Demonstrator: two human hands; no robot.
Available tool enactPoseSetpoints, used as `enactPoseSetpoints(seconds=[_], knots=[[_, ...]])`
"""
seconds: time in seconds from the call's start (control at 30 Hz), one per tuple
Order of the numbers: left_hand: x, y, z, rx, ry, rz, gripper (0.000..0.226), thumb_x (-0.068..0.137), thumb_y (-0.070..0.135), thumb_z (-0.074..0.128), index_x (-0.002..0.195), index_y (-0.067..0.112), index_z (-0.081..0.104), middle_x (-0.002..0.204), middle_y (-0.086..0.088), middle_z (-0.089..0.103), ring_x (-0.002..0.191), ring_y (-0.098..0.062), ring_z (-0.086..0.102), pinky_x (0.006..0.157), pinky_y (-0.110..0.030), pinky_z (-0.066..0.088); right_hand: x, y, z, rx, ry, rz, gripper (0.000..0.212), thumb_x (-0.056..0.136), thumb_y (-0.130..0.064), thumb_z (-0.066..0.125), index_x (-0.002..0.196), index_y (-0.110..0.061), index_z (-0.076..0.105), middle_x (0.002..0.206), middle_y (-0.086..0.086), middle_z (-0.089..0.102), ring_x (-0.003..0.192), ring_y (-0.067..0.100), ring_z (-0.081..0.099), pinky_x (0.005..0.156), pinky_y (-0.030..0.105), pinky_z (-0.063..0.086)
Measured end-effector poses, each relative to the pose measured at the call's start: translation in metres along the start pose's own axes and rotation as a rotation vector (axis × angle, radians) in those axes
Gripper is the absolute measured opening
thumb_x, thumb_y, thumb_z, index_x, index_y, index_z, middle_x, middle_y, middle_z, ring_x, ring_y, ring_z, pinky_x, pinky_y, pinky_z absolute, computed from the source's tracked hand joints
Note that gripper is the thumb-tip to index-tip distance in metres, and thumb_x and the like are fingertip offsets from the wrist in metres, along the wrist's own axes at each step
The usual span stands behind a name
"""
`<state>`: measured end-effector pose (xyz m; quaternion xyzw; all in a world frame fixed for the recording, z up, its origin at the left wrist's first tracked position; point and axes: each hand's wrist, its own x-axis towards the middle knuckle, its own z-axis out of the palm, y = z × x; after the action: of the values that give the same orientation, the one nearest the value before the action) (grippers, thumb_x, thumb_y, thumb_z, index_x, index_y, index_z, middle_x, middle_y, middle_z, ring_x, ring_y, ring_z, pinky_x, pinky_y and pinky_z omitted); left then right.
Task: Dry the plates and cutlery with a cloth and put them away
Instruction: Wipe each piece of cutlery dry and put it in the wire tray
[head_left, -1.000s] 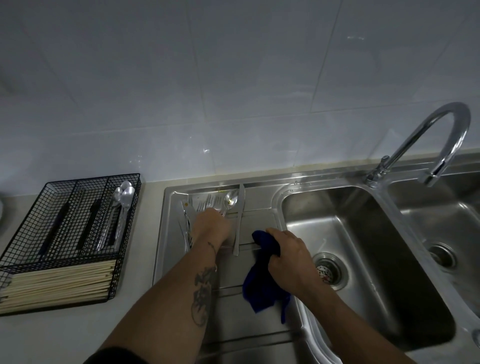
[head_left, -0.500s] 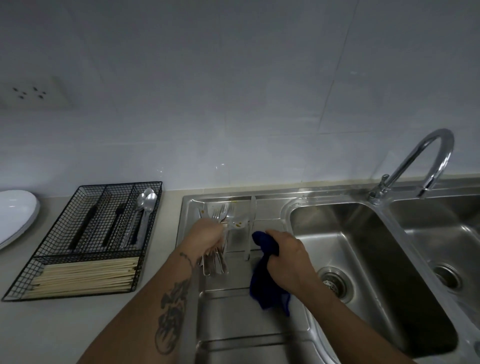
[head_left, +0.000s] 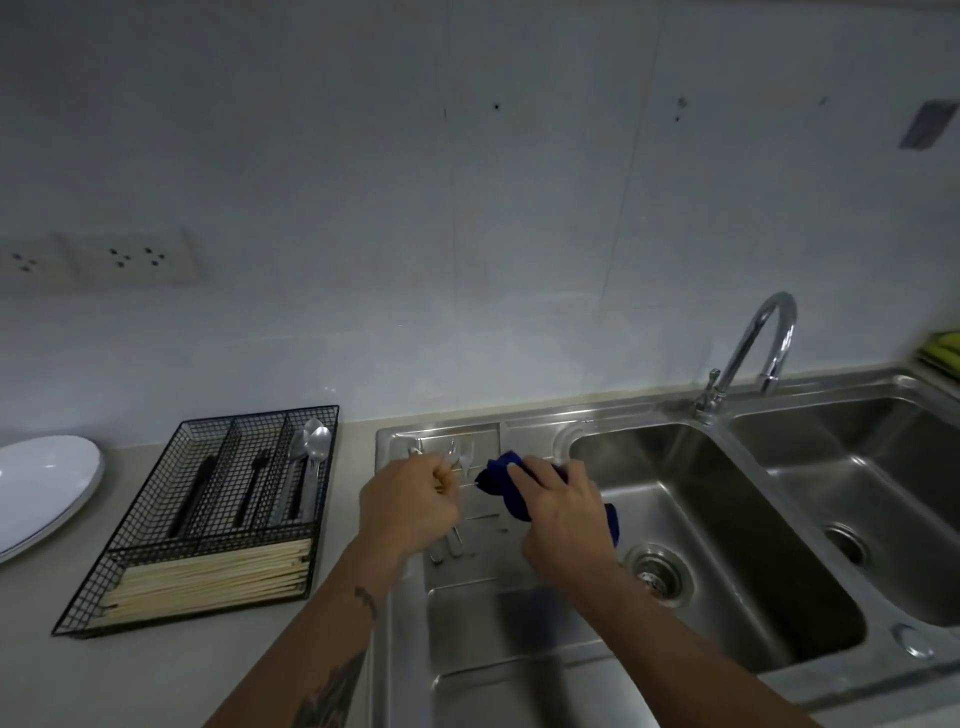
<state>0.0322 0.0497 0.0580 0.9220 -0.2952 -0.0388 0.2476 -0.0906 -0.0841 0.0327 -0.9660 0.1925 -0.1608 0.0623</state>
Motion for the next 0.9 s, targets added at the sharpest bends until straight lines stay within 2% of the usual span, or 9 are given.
enactPoseSetpoints(seconds=[0.07,0.17,0.23,0.37,0.53,0.67,0.77,0.83,0.9], knots=[[-0.007,-0.007,-0.010,-0.017,0.029,0.008,0.008,0.084,0.026,0.061,0.082,0.032,0.065,0.080,0.018,0.063,0.075,-0.004,0.058,0.062,-0.023,0.043,-0.009,-0.017,-0.003,-0.024,0.018,-0.071,0.075,0.046,-0.010,0.080,0.118,-0.019,0.062,0.115,-0.002,0.064,0.083,0.023,0.052,0.066,0.032,0.051],[-0.014,-0.022,-0.029,0.015,0.045,0.056,0.009,0.082,0.025,0.060,0.077,0.033,0.061,0.078,0.020,0.061,0.074,-0.004,0.055,0.057,-0.022,0.036,-0.014,-0.027,-0.003,0.004,0.025,-0.096,0.075,0.058,-0.007,0.072,0.130,-0.019,0.056,0.126,-0.004,0.060,0.086,0.023,0.049,0.072,0.033,0.050],[-0.022,-0.033,-0.036,0.028,0.024,0.085,0.011,0.081,0.025,0.060,0.074,0.033,0.057,0.079,0.018,0.062,0.074,-0.006,0.057,0.057,-0.022,0.038,-0.015,-0.037,-0.004,0.013,0.055,-0.057,0.071,0.060,-0.004,0.067,0.128,-0.020,0.057,0.122,-0.003,0.062,0.085,0.024,0.048,0.073,0.034,0.049],[-0.033,-0.049,-0.046,0.006,0.057,0.104,0.006,0.083,0.031,0.057,0.078,0.032,0.060,0.084,0.014,0.068,0.080,-0.009,0.063,0.071,-0.028,0.052,-0.021,-0.075,0.000,0.021,0.064,-0.122,0.078,0.052,-0.003,0.075,0.127,-0.016,0.059,0.124,-0.003,0.062,0.085,0.023,0.051,0.067,0.031,0.049],[-0.049,-0.071,-0.052,0.058,0.059,0.170,0.008,0.085,0.036,0.059,0.087,0.031,0.066,0.089,0.016,0.069,0.082,-0.007,0.063,0.067,-0.024,0.043,-0.029,-0.078,0.009,-0.024,0.088,-0.036,0.068,0.054,-0.008,0.071,0.120,-0.015,0.060,0.111,0.000,0.066,0.081,0.022,0.050,0.073,0.030,0.046],[-0.053,-0.072,-0.046,-0.008,0.060,0.245,0.004,0.087,0.034,0.065,0.090,0.032,0.066,0.085,0.016,0.064,0.079,-0.007,0.058,0.066,-0.025,0.041,-0.038,-0.102,0.009,-0.013,0.088,-0.097,0.081,0.052,-0.008,0.076,0.130,-0.012,0.053,0.126,0.004,0.059,0.108,0.027,0.053,0.089,0.040,0.049],[-0.052,-0.071,-0.046,0.010,0.074,0.315,0.002,0.089,0.032,0.064,0.090,0.032,0.066,0.085,0.019,0.060,0.081,-0.005,0.055,0.069,-0.025,0.040,-0.040,-0.094,0.013,-0.066,0.074,-0.114,0.086,0.055,-0.010,0.079,0.135,-0.009,0.048,0.133,0.007,0.054,0.128,0.030,0.043,0.107,0.046,0.038],[-0.055,-0.071,-0.042,0.035,0.066,0.340,0.003,0.091,0.032,0.063,0.089,0.033,0.065,0.086,0.019,0.060,0.083,-0.005,0.055,0.071,-0.026,0.041,-0.044,-0.085,0.014,-0.074,0.066,-0.049,0.087,0.058,-0.010,0.080,0.138,-0.009,0.045,0.137,0.009,0.051,0.134,0.032,0.039,0.115,0.049,0.027],[-0.057,-0.070,-0.035,0.014,0.063,0.336,0.004,0.091,0.033,0.062,0.089,0.033,0.065,0.087,0.017,0.063,0.083,-0.006,0.057,0.072,-0.029,0.045,-0.051,-0.088,0.015,-0.045,0.064,-0.058,0.088,0.055,-0.004,0.080,0.137,-0.005,0.047,0.136,0.013,0.052,0.133,0.035,0.042,0.114,0.049,0.027]])
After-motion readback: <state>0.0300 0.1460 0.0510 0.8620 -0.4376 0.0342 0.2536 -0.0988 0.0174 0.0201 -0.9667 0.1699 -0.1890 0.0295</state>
